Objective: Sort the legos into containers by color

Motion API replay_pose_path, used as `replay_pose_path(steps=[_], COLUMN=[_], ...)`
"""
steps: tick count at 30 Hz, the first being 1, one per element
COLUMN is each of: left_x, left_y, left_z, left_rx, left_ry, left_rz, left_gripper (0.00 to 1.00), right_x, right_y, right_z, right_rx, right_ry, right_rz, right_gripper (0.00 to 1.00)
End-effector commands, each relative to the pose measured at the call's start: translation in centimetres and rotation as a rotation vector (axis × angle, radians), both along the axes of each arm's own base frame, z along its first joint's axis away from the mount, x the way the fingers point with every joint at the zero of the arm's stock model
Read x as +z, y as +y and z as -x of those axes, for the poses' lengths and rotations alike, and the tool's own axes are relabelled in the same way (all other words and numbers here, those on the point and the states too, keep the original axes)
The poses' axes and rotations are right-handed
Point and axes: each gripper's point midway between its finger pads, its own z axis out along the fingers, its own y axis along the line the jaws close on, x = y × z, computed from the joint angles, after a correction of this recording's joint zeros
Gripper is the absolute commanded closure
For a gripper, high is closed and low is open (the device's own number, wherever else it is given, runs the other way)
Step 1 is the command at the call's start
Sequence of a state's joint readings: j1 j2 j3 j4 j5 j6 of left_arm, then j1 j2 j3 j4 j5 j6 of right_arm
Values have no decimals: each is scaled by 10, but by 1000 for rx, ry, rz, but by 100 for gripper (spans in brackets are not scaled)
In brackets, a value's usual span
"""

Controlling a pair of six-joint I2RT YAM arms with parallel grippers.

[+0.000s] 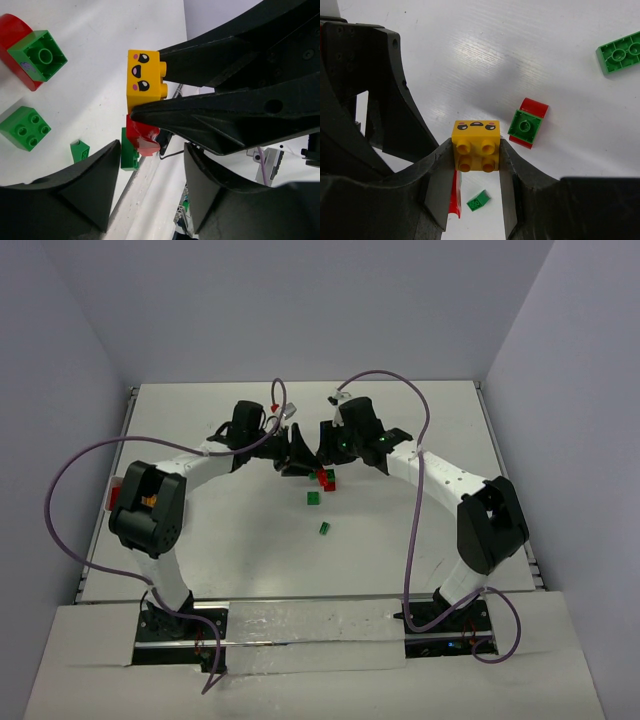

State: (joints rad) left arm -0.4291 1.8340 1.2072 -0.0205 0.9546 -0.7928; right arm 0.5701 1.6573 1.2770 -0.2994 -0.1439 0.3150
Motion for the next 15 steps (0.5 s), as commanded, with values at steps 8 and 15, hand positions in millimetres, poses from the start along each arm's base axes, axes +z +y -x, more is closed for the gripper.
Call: replay_pose_path(steps=[8, 15], left_x=[-17, -42], left_y=[-9, 12], left_z=[-9, -14], left_rx=[2, 48], left_ry=[-33, -73], left_rz=[-64, -201], left_gripper=[60, 75], right_x=[24, 27], right_y=[12, 5], right_z=[-10, -12], right_rx=[-13, -25], right_ry=[-48, -51], right_rz=[-45, -36], right_gripper=[100, 100])
